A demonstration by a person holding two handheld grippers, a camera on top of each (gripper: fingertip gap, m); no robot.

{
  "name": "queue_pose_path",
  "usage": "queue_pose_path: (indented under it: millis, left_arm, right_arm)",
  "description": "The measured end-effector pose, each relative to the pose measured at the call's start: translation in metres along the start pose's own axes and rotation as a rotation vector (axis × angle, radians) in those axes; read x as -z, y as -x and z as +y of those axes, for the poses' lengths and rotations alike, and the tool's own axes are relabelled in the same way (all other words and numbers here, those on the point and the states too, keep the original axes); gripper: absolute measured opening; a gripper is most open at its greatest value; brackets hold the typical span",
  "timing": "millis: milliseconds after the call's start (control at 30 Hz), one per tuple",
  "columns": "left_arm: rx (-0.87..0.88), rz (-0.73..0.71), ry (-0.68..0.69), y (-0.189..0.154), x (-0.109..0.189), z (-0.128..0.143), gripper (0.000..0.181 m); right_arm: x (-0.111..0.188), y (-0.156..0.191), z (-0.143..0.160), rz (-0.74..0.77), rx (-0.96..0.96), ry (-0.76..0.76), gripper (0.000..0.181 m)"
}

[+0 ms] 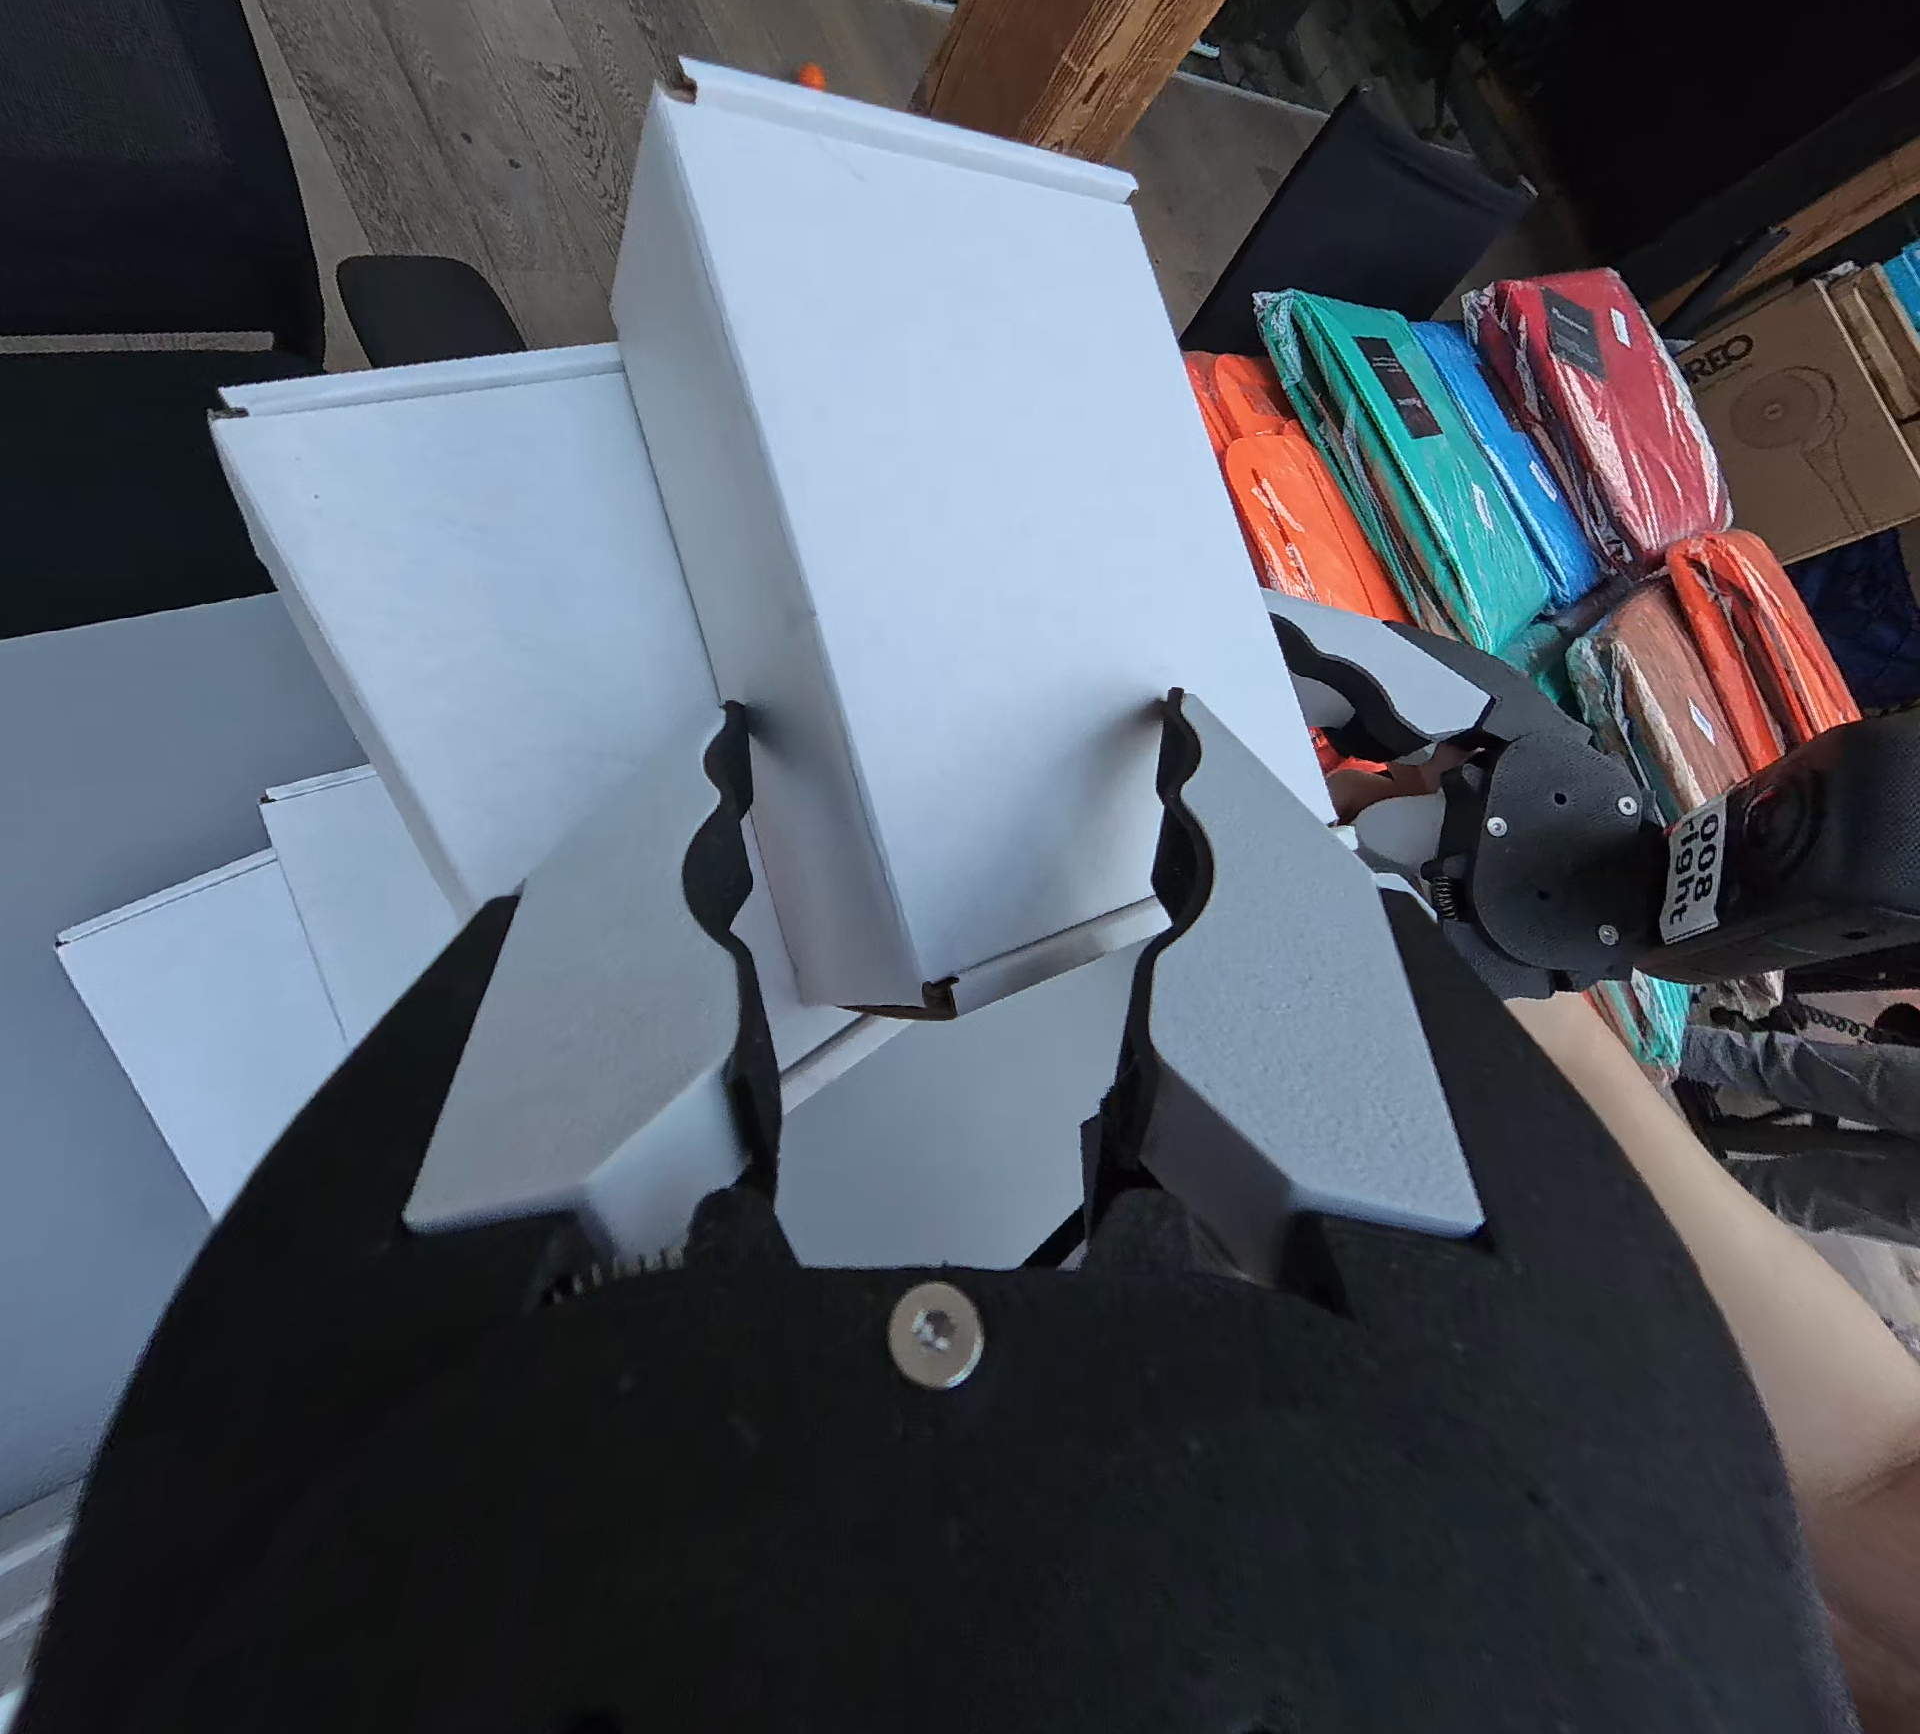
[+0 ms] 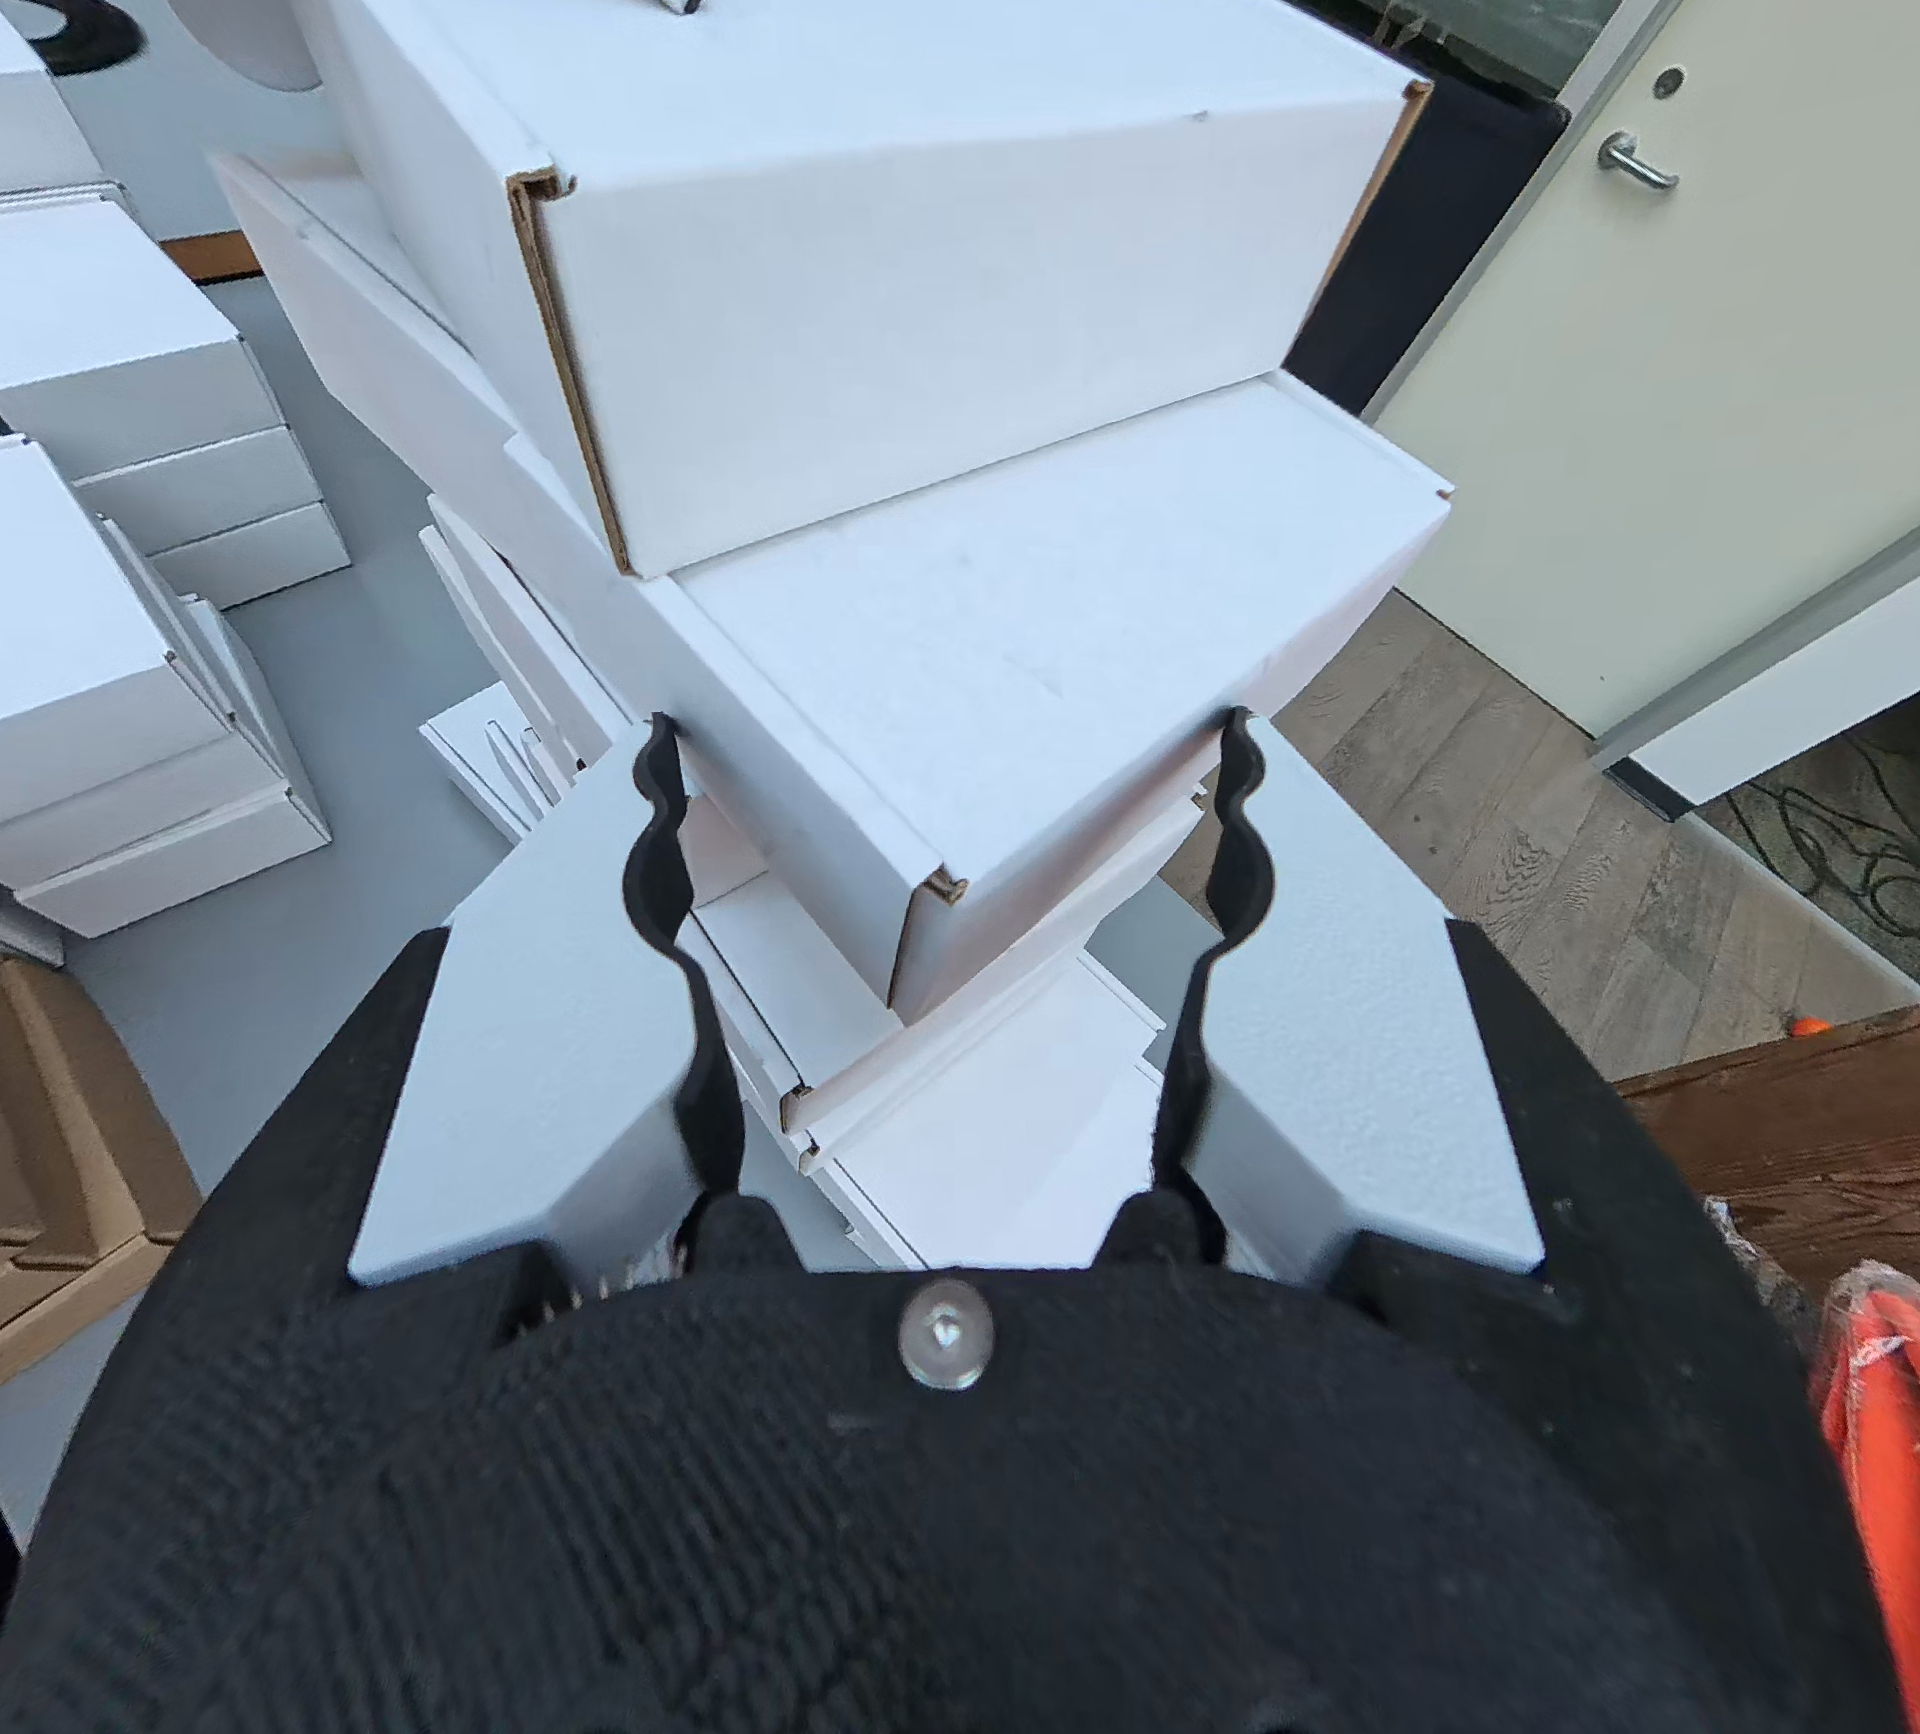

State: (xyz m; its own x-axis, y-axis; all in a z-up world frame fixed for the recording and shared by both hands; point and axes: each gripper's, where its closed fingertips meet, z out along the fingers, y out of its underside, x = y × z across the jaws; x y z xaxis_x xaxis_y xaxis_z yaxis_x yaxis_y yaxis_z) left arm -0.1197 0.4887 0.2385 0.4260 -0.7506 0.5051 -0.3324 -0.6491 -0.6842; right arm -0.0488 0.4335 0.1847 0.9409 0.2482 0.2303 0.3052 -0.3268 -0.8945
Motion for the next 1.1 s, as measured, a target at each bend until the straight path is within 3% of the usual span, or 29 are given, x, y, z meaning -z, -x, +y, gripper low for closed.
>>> queue_pose_path:
  millis: [267, 433, 500, 867, 1000, 1100]
  left_arm:
    - [0.002, -0.027, -0.004, 0.000, -0.001, -0.001, 0.078]
    - [0.006, -0.031, 0.005, -0.001, 0.000, 0.000, 0.077]
    - [0.006, -0.035, 0.009, -0.003, -0.001, 0.000, 0.077]
    - [0.029, -0.065, -0.020, -0.004, -0.003, -0.002, 0.078]
    - [0.036, -0.067, -0.049, -0.004, -0.002, -0.001, 0.078]
    - [0.049, -0.065, -0.053, -0.003, -0.002, 0.000, 0.078]
  right_arm:
    - [-0.002, 0.001, 0.004, -0.007, 0.056, 0.007, 0.108]
    - [0.008, -0.006, -0.014, -0.018, 0.005, -0.076, 0.107]
    - [0.008, -0.004, -0.016, -0.054, -0.002, -0.060, 0.099]
    - [0.006, -0.001, -0.016, -0.051, 0.026, -0.020, 0.102]
    - [0.016, -0.003, -0.039, -0.047, 0.029, -0.078, 0.103]
    - [0.016, 0.010, -0.065, -0.156, 0.039, -0.132, 0.102]
